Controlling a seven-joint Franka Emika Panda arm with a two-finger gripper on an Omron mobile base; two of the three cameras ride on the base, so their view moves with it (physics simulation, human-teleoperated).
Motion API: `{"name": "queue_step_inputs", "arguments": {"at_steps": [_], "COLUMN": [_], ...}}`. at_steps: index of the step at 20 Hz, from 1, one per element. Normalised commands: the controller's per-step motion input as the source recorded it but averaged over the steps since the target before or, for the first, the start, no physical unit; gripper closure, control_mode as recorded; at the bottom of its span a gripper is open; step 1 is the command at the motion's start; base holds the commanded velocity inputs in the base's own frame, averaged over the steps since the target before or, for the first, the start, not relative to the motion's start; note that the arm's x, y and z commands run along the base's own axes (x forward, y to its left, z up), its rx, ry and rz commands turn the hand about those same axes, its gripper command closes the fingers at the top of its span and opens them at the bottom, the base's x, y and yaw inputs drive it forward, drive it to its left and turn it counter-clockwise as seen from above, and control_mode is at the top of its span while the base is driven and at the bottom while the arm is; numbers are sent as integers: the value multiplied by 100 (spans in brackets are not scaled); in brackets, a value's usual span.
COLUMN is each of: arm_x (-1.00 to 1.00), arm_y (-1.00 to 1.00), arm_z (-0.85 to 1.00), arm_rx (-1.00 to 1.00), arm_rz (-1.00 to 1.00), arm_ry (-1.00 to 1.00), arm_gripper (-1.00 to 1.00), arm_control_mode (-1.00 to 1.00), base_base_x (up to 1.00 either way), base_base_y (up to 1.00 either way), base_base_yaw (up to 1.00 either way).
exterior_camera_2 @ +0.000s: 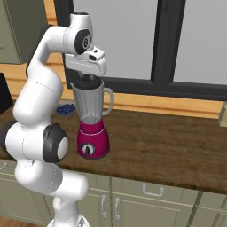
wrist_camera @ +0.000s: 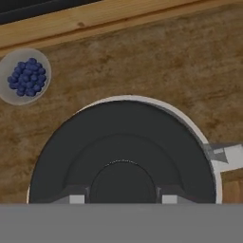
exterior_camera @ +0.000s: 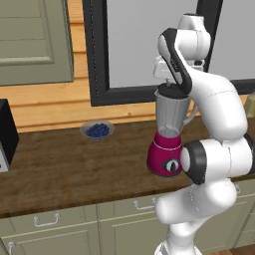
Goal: Close the lid blender by securely placing the lid on top.
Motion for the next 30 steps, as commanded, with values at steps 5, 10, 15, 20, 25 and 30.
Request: {"name": "queue_step_inputs", "arguments": {"at_steps": [5,10,15,20,25,30], "arm_x": [0,0,0,0,-3,-58], "arm_y": [-4,-3,0,0,0,6], "arm_z": [-9,-4,-26,-7,1,17], "arm_rx": [-7,-10,-4,0,0,-5], "arm_rz": [-3,-2,0,0,0,0], "arm_ry": [-10,-9,-1,-1,-4,-11], "arm_gripper": [100,100,100,-100,-100,-100], "arm_control_mode": [-100,-100,-100,-100,-100,-100], "base_base_x": [0,0,0,0,0,0], "base_base_y": [0,0,0,0,0,0], "base_base_yaw": [0,0,0,0,0,0]}}
